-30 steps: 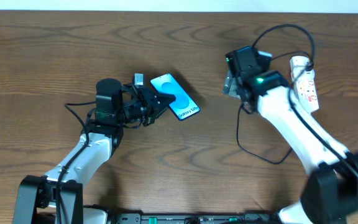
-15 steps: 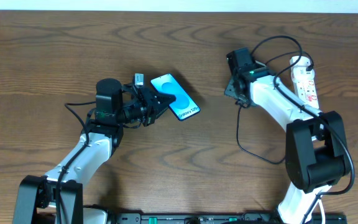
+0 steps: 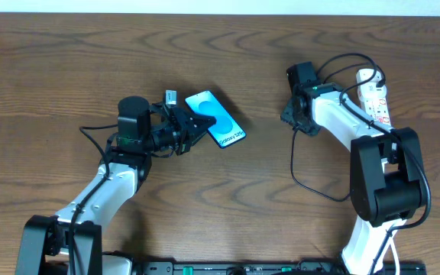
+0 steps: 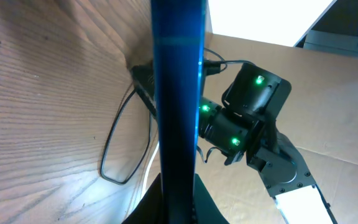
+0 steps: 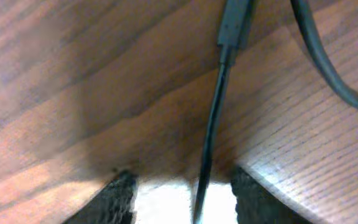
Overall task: Plug charger to phone and switch on socket
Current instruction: 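Grasp the black USB-C cable near its plug with the right gripper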
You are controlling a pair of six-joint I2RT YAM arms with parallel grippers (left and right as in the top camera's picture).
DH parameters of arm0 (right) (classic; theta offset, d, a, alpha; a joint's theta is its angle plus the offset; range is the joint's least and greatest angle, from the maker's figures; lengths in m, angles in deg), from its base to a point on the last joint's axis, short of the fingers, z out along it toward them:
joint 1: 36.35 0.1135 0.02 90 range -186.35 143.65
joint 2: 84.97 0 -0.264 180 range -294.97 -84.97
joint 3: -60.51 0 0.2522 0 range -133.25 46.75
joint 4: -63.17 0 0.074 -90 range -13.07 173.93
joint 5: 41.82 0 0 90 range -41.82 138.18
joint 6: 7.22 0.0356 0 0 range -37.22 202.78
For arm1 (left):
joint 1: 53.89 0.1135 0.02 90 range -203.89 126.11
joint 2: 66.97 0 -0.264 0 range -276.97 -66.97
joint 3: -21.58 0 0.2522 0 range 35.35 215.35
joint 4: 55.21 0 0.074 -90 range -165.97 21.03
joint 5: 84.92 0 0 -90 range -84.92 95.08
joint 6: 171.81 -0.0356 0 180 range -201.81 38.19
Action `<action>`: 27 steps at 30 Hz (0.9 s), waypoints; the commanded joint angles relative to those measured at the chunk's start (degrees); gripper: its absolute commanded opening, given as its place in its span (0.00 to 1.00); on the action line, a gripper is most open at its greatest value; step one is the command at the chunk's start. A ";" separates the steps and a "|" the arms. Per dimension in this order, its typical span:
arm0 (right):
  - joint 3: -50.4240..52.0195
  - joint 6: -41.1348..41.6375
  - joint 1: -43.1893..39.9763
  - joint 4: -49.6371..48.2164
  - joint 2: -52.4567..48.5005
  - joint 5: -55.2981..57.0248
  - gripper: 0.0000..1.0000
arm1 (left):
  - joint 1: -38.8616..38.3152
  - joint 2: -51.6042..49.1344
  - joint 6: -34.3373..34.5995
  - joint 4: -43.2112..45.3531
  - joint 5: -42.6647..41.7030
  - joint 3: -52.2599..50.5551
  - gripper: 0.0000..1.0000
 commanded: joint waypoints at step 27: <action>5.95 -13.57 3.04 -4.26 -0.76 -1.95 0.63 | 0.04 0.74 -1.40 0.66 -2.03 1.53 0.07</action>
